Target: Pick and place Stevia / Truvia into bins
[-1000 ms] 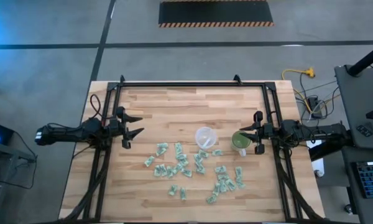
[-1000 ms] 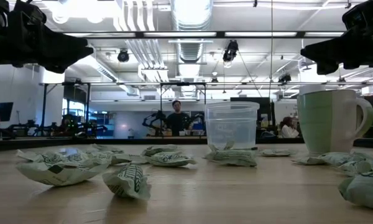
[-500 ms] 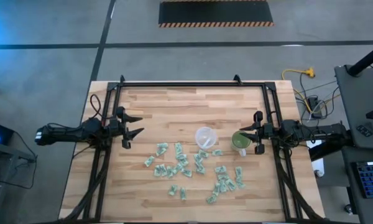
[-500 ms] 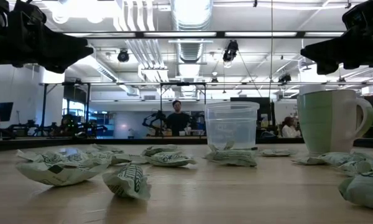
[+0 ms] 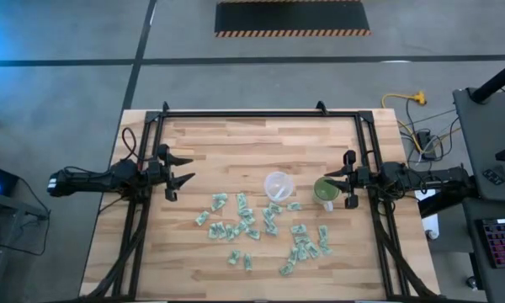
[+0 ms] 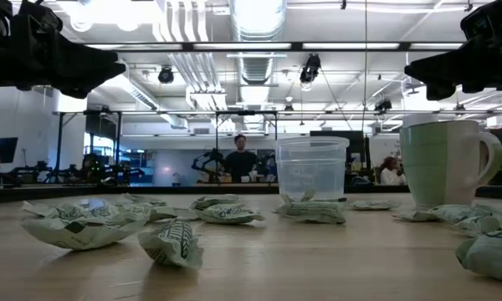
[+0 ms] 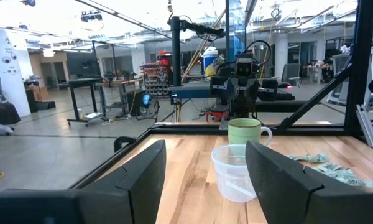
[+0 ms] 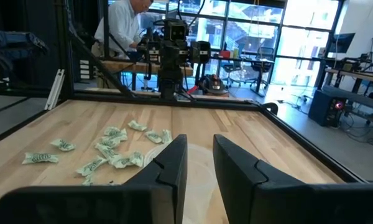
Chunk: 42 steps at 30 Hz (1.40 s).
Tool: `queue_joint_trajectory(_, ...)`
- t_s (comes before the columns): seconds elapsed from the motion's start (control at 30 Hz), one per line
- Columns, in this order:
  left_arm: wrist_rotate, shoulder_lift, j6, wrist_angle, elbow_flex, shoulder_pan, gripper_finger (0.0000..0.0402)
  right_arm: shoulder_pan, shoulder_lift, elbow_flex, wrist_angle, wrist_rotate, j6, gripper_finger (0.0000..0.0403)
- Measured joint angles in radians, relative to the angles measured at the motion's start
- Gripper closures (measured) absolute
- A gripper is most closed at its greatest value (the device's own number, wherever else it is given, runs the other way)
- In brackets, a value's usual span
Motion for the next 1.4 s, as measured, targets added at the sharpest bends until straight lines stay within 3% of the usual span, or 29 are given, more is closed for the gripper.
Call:
queue_joint_trajectory(0.2, 0.0, -0.001, -0.021, 0.103, 0.0, 0.0, 0.0197, 0.0, 0.0, 0.0, 0.092, 0.0, -0.079, 0.0335)
queue_joint_trajectory(0.37, 0.0, -0.002, -0.201, 0.174, 0.0, 0.0, 0.0197, 0.0, 0.0, 0.0, 0.14, 0.001, 0.104, 0.0335)
queue_joint_trajectory(0.57, -0.021, -0.002, -0.159, 0.197, 0.0, 0.002, 0.0197, 0.0, 0.001, 0.0, 0.213, 0.0, 0.201, 0.0335)
queue_joint_trajectory(0.7, -0.03, 0.013, -0.183, 0.304, 0.0, 0.002, 0.0197, 0.0, 0.001, 0.0, 0.43, 0.0, 0.087, 0.0335)
queue_joint_trajectory(0.83, 0.006, 0.049, -0.159, 0.385, 0.0, 0.001, 0.0197, 0.0, 0.011, 0.001, 0.7, -0.004, 0.153, 0.0335)
queue_joint_trajectory(0.9, 0.044, 0.084, -0.14, 0.4, 0.0, 0.001, 0.0197, 0.0, 0.015, 0.004, 0.739, -0.071, 0.151, 0.0335)
queue_joint_trajectory(1.13, 0.115, 0.278, -0.097, 0.41, 0.036, 0.0, 0.0197, 0.0, 0.123, 0.148, 0.561, -0.314, 0.125, 0.0335)
queue_joint_trajectory(1.3, 0.133, 0.443, 0.002, 0.41, 0.114, 0.0, 0.0197, 0.0, 0.303, 0.316, 0.391, -0.351, 0.06, 0.0335)
queue_joint_trajectory(1.4, 0.131, 0.541, 0.051, 0.349, 0.168, 0.001, 0.0197, 0.0, 0.429, 0.44, 0.199, -0.351, 0.013, 0.0335)
